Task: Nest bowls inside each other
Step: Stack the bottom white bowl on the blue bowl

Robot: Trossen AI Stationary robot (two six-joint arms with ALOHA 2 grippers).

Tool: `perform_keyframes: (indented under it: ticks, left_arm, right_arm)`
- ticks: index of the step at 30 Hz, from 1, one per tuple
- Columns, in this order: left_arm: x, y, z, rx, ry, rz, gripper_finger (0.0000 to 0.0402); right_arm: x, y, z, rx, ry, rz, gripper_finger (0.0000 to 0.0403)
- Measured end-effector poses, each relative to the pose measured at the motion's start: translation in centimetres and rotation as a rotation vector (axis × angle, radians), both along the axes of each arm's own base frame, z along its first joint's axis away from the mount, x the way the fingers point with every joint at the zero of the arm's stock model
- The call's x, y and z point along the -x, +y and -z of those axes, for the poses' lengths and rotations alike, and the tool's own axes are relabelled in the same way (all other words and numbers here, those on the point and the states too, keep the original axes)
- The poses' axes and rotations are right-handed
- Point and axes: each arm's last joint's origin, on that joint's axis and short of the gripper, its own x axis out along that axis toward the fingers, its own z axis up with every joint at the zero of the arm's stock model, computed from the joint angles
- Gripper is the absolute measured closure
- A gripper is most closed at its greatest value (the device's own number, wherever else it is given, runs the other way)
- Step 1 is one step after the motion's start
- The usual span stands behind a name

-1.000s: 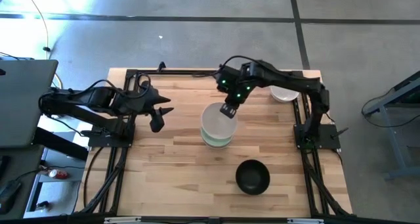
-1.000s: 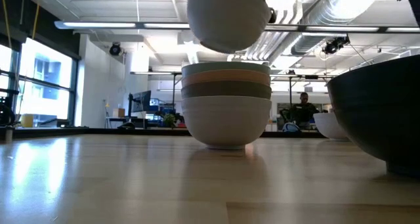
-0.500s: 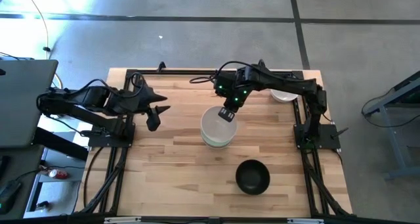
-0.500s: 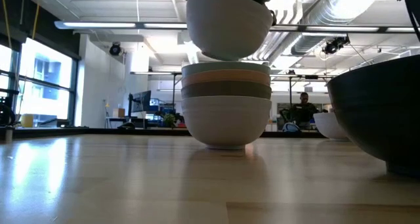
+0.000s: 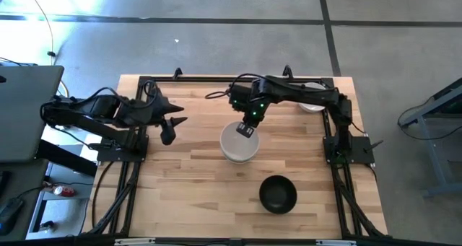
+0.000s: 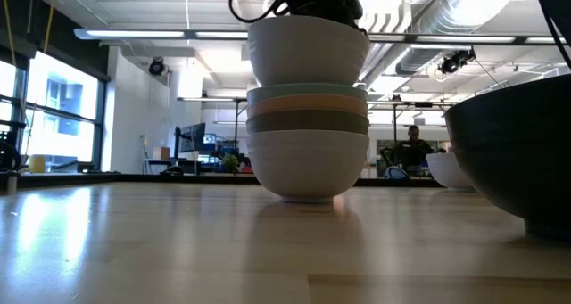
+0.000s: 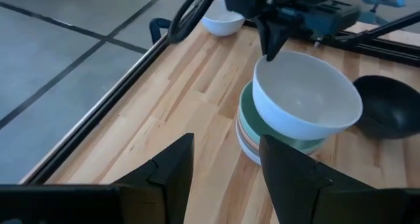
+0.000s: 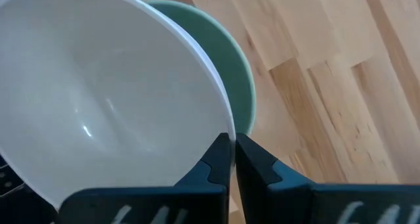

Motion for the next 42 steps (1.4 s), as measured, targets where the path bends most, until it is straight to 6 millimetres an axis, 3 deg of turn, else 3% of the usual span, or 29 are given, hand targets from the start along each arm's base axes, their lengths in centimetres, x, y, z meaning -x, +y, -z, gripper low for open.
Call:
perform_keyframes:
  ticks: [10, 24, 36, 42]
  left_arm:
    - [0.0, -0.1, 0.0, 0.0, -0.001, 0.009, 0.0238]
    - [0.0, -0.2, 0.0, 0.013, -0.001, 0.025, 0.0238]
    - [0.0, -0.2, 0.0, 0.014, 0.0, 0.028, 0.0238]
    - [-0.1, -0.2, 0.0, 0.021, -0.002, 0.033, 0.0238]
  right_arm:
    - [0.0, -0.1, 0.2, 0.019, 0.016, 0.006, 0.0403]
    - [-1.6, -0.1, 3.1, 0.006, 0.098, -0.026, 0.0403]
    - [-1.8, -0.2, 3.6, 0.006, 0.109, -0.045, 0.0401]
    - [-1.8, -0.1, 3.6, -0.004, 0.105, -0.055, 0.0348]
